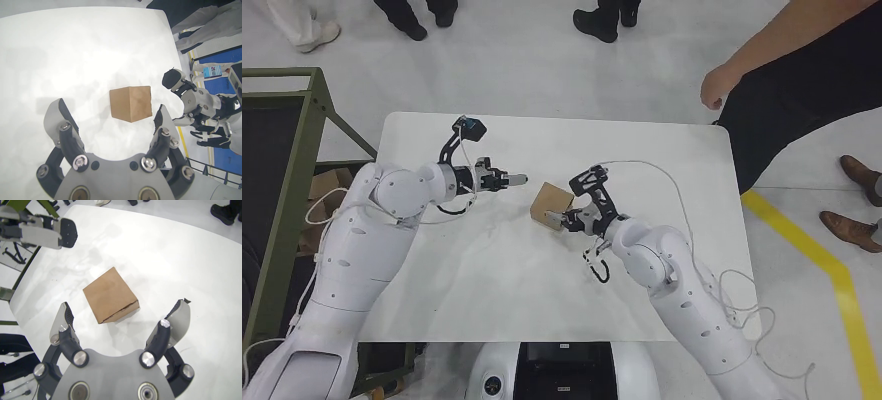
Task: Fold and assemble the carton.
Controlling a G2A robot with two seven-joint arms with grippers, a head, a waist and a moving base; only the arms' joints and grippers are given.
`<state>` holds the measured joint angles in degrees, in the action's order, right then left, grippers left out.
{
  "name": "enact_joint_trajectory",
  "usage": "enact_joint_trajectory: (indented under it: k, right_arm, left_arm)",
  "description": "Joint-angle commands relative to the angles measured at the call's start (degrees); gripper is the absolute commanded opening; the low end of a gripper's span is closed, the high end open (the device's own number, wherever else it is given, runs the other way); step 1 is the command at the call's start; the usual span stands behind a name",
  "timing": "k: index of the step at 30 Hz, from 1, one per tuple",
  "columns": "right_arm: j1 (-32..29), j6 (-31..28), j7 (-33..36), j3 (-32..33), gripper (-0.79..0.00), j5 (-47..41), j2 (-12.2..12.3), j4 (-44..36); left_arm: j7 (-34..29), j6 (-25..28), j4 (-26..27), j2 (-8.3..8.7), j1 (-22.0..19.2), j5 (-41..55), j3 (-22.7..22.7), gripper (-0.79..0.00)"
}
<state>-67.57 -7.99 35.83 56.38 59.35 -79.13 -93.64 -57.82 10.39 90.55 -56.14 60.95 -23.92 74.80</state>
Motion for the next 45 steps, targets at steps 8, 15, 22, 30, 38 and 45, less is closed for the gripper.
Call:
enact_joint_trajectory:
  k: [8,15,22,30,38,45]
  right_arm:
    - [0.2,-0.6,0.9,0.0,0.000,0.6,0.1,-0.2]
    - [-3.5,-1.9,-10.5,0.1,0.000,1.8,0.3,1.4]
    - [-8.7,-1.3,-22.6,-0.8,0.000,6.2,0.5,3.7]
    - [-6.2,3.6,-21.8,-4.9,0.000,9.4,-0.7,8.6]
    - [-4.6,12.2,-22.7,-4.4,0.000,7.7,-1.7,11.8]
    - [-6.0,22.1,-23.9,-0.8,0.000,4.6,-2.1,11.3]
  left_arm:
    - [-1.6,-0.4,3.4,0.89,2.7,-4.2,1.7,0.000]
    - [-1.3,0.0,2.6,0.88,2.1,-3.8,0.9,0.000]
    - [-1.9,-0.4,0.2,0.56,0.3,-3.6,-1.6,0.000]
    - [-1.7,-0.9,-1.2,0.11,-1.9,-3.3,-4.1,0.000]
    - [-1.6,-1.4,-1.8,-0.05,-2.4,-3.2,-5.3,0.000]
    - [-0.9,-3.4,-3.0,-0.33,-3.6,-3.0,-6.3,0.000]
